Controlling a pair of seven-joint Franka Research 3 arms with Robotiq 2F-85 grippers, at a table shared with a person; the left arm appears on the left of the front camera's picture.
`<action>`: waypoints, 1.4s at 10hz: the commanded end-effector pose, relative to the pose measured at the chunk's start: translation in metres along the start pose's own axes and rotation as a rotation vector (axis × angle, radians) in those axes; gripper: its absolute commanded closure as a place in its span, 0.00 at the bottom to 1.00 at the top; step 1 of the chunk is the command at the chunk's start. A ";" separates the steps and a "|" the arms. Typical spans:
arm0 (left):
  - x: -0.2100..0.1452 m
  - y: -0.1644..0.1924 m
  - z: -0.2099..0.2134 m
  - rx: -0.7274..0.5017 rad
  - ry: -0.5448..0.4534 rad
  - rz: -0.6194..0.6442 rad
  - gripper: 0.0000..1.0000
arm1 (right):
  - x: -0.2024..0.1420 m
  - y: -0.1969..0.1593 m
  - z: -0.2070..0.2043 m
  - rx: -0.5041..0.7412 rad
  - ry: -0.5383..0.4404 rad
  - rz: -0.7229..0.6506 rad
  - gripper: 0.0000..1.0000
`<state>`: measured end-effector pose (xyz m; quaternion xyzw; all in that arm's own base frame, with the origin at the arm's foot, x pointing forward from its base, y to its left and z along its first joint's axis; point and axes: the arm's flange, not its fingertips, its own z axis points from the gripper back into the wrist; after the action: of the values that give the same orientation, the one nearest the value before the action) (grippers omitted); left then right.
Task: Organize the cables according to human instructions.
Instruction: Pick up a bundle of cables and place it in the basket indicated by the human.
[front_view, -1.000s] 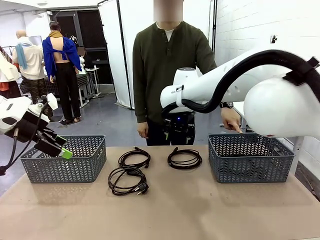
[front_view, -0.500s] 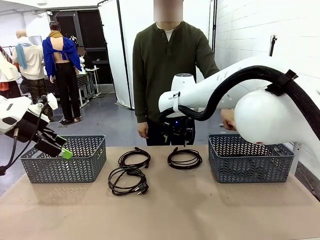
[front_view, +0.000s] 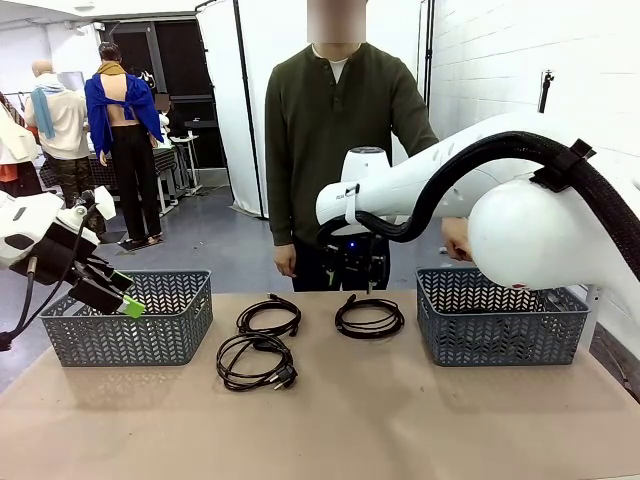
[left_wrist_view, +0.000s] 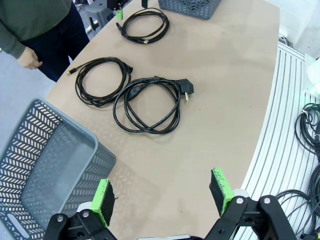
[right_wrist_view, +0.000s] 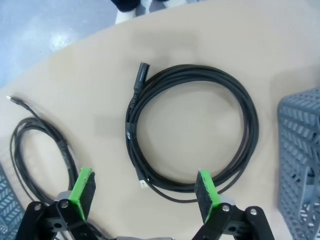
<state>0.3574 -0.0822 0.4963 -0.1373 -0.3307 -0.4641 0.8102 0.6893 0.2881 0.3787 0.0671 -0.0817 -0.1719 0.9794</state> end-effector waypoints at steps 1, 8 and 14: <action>-0.003 0.004 0.000 -0.013 -0.009 -0.007 0.00 | 0.004 0.007 -0.015 0.005 0.010 0.045 0.00; -0.003 0.004 0.000 -0.013 -0.009 -0.007 0.00 | 0.018 0.021 -0.047 -0.044 0.017 -0.036 0.00; -0.003 0.004 0.000 -0.013 -0.009 -0.007 0.00 | 0.023 0.024 -0.072 -0.085 0.050 -0.054 0.00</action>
<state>0.3574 -0.0822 0.4963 -0.1373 -0.3307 -0.4640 0.8102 0.7195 0.3036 0.3133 0.0438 -0.0507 -0.1853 0.9804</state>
